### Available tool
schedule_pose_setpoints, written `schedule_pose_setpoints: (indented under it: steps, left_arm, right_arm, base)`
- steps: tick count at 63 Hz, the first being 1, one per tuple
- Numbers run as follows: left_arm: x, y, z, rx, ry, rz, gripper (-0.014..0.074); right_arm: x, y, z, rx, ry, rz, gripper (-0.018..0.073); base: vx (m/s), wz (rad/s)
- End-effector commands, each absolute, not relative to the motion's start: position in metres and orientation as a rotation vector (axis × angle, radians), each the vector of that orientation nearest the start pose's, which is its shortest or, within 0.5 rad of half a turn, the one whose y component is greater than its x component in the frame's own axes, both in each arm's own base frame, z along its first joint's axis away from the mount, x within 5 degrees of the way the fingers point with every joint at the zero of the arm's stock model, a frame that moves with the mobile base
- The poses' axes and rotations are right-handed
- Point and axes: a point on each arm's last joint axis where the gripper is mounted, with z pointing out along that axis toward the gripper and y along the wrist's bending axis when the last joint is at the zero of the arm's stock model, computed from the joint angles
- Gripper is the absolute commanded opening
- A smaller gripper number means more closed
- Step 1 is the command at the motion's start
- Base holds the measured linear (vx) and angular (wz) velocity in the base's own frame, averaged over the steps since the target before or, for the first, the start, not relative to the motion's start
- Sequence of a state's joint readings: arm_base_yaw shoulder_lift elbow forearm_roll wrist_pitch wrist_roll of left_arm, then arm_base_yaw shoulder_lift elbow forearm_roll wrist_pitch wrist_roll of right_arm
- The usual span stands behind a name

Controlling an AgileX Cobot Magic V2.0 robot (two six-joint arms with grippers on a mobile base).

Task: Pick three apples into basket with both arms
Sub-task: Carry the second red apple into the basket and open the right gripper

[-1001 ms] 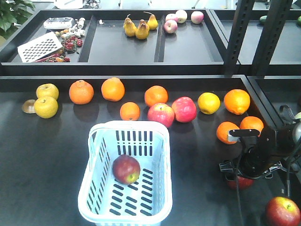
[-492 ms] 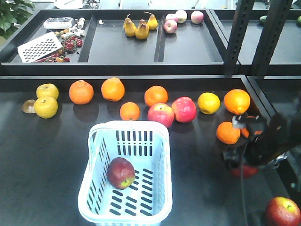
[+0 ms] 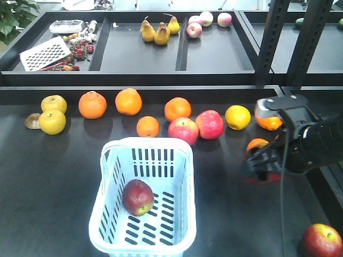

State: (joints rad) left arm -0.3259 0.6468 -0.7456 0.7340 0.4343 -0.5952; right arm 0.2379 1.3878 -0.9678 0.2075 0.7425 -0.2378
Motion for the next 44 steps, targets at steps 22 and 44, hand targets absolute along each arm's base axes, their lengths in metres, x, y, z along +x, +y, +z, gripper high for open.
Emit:
schedule_pose_setpoints:
  steps: [22, 44]
  left_arm:
    - [0.127, -0.018, 0.391, 0.158, 1.636, 0.049, 0.0572]
    - [0.127, -0.018, 0.391, 0.158, 1.636, 0.049, 0.0572]
  right_arm:
    - [0.212, 0.181, 0.304, -0.872, 2.239, 0.471, 0.0347]
    - [0.231, 0.223, 0.259, -0.895, 2.244, 0.485, 0.0463]
  base:
    - [0.00, 0.00]
    - [0.00, 0.00]
